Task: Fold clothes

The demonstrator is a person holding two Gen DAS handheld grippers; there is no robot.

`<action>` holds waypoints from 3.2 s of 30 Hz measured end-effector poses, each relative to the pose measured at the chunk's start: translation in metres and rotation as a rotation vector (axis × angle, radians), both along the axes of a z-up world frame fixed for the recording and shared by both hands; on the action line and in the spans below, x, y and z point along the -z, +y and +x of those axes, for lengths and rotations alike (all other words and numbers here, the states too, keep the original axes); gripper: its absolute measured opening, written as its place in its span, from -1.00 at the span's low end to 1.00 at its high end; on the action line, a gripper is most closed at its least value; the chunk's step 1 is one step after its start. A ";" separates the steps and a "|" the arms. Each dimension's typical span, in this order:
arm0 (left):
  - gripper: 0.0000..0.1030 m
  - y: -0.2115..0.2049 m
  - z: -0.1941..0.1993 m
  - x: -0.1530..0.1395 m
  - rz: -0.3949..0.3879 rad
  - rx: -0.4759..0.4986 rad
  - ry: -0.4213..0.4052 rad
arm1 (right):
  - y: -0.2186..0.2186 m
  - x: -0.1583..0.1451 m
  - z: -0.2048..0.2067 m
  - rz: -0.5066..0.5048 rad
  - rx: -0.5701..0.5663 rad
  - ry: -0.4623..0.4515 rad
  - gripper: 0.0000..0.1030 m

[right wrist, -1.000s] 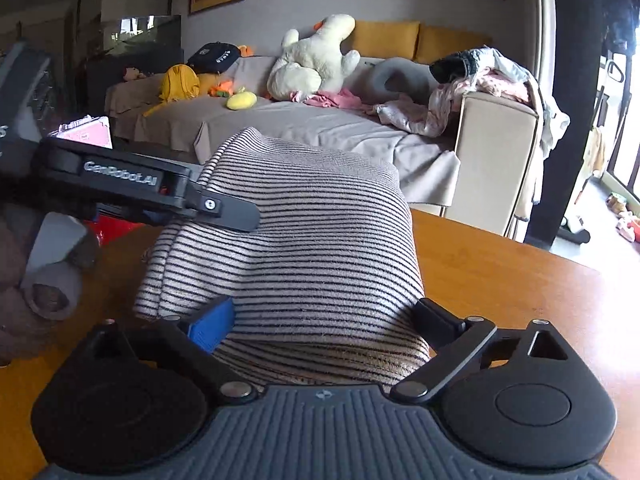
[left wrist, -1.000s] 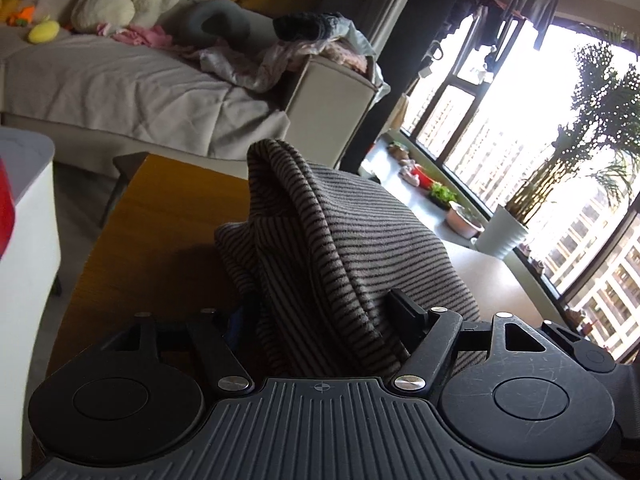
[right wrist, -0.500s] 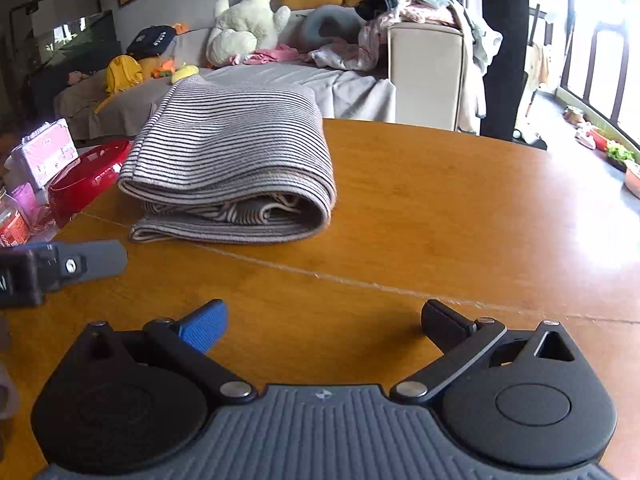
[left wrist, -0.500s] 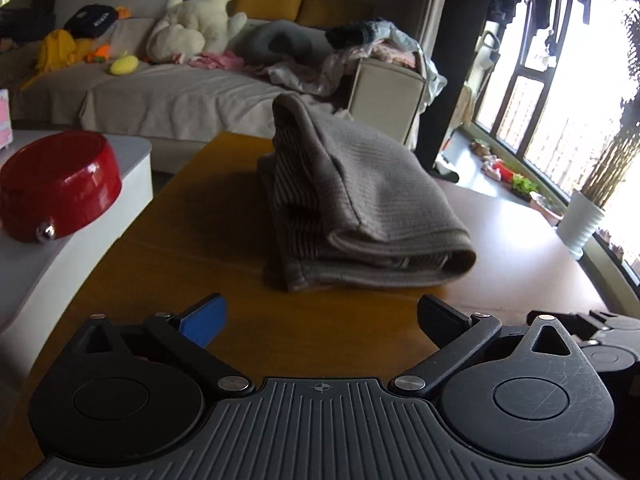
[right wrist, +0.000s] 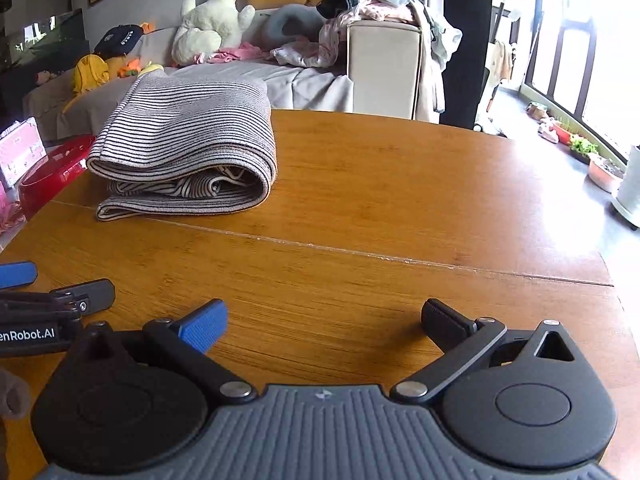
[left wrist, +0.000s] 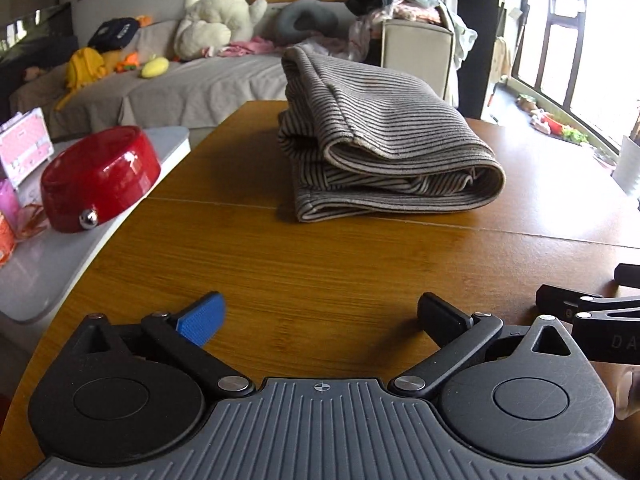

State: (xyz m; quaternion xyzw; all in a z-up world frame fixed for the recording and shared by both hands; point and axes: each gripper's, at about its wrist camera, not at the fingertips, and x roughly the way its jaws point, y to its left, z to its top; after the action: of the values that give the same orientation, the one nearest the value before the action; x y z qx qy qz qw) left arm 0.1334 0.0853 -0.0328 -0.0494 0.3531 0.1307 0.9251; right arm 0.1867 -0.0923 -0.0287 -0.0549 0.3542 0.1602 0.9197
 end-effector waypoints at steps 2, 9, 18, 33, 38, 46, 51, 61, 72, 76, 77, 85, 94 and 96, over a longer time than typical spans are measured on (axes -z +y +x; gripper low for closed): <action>1.00 -0.002 0.002 0.000 0.001 -0.012 -0.001 | 0.002 -0.001 0.004 -0.001 0.009 0.000 1.00; 1.00 -0.003 0.007 0.000 0.001 -0.031 -0.004 | 0.004 0.000 0.012 -0.002 -0.025 -0.005 1.00; 1.00 -0.003 0.008 0.000 0.001 -0.032 -0.005 | 0.001 0.000 0.006 0.000 -0.017 -0.012 1.00; 1.00 -0.003 0.006 0.000 0.001 -0.030 -0.007 | 0.000 0.001 0.006 0.001 -0.011 -0.012 1.00; 1.00 -0.003 0.007 0.000 0.000 -0.030 -0.007 | 0.000 0.001 0.007 0.002 -0.011 -0.013 1.00; 1.00 -0.003 0.007 0.000 0.001 -0.030 -0.006 | -0.001 0.002 0.007 0.002 -0.011 -0.013 1.00; 1.00 -0.003 0.007 0.000 0.001 -0.030 -0.006 | -0.001 0.002 0.007 0.002 -0.011 -0.013 1.00; 1.00 -0.003 0.007 0.000 0.001 -0.030 -0.006 | -0.001 0.002 0.008 0.002 -0.011 -0.013 1.00; 1.00 -0.003 0.007 0.000 0.001 -0.030 -0.006 | -0.002 0.002 0.009 0.003 -0.011 -0.013 1.00; 1.00 -0.002 0.007 0.000 0.001 -0.030 -0.006 | -0.002 0.002 0.009 0.002 -0.010 -0.013 1.00; 1.00 -0.002 0.007 0.000 0.001 -0.030 -0.006 | -0.002 0.002 0.009 0.003 -0.010 -0.013 1.00; 1.00 -0.002 0.008 0.000 0.001 -0.029 -0.006 | -0.001 0.001 0.007 0.003 -0.003 -0.013 1.00; 1.00 -0.002 0.007 -0.001 -0.001 -0.028 -0.006 | 0.000 0.001 0.006 0.003 -0.002 -0.013 1.00; 1.00 -0.002 0.007 -0.001 -0.001 -0.028 -0.006 | 0.000 0.001 0.006 0.003 -0.002 -0.013 1.00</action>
State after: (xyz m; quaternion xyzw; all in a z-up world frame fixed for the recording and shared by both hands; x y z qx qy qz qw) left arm 0.1406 0.0836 -0.0317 -0.0550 0.3498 0.1431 0.9242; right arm 0.1927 -0.0923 -0.0300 -0.0551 0.3479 0.1614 0.9219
